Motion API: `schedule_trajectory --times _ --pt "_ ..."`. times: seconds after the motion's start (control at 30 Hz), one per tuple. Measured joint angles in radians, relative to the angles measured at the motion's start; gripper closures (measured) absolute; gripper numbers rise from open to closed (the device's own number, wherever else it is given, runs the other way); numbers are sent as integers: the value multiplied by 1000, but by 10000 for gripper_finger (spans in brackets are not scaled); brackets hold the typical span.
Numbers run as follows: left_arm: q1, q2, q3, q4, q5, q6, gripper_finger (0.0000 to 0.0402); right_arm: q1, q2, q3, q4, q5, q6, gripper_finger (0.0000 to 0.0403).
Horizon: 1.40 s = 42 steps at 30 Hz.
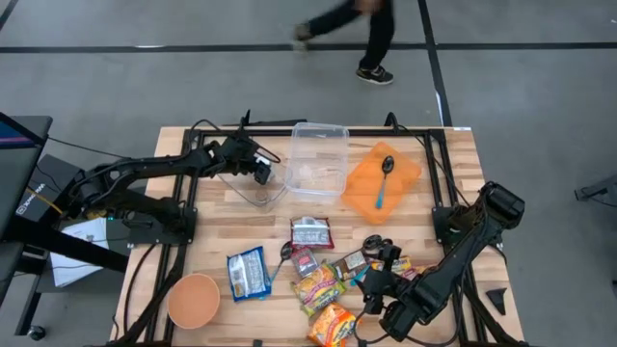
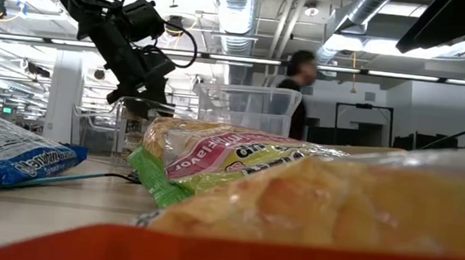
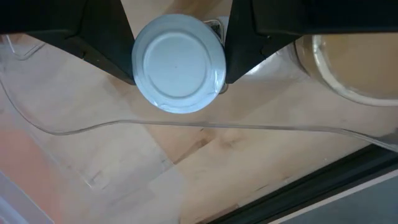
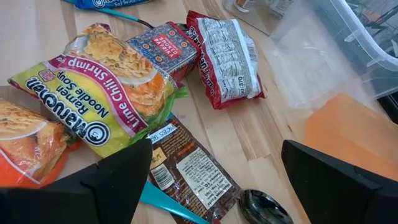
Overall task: Pick & Place Food Item
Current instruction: Put the white seasoning bottle into the transparent bin
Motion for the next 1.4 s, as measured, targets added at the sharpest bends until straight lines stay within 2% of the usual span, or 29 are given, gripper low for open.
schedule_trajectory --times 0.43,0.63,0.77,1.2,1.4 --pt "0 1 -1 4 -18 3 197 0 0 0 0 -2 0 49" --pt "0 1 -2 5 -18 8 164 0 0 0 0 -3 0 49" --pt "-1 1 -2 31 -18 10 155 0 0 0 0 -4 0 49" --pt "-35 -28 -1 162 -18 11 176 1 -1 0 1 -5 0 49" --pt "-79 -46 -1 141 10 37 218 3 -1 0 1 -6 0 49"
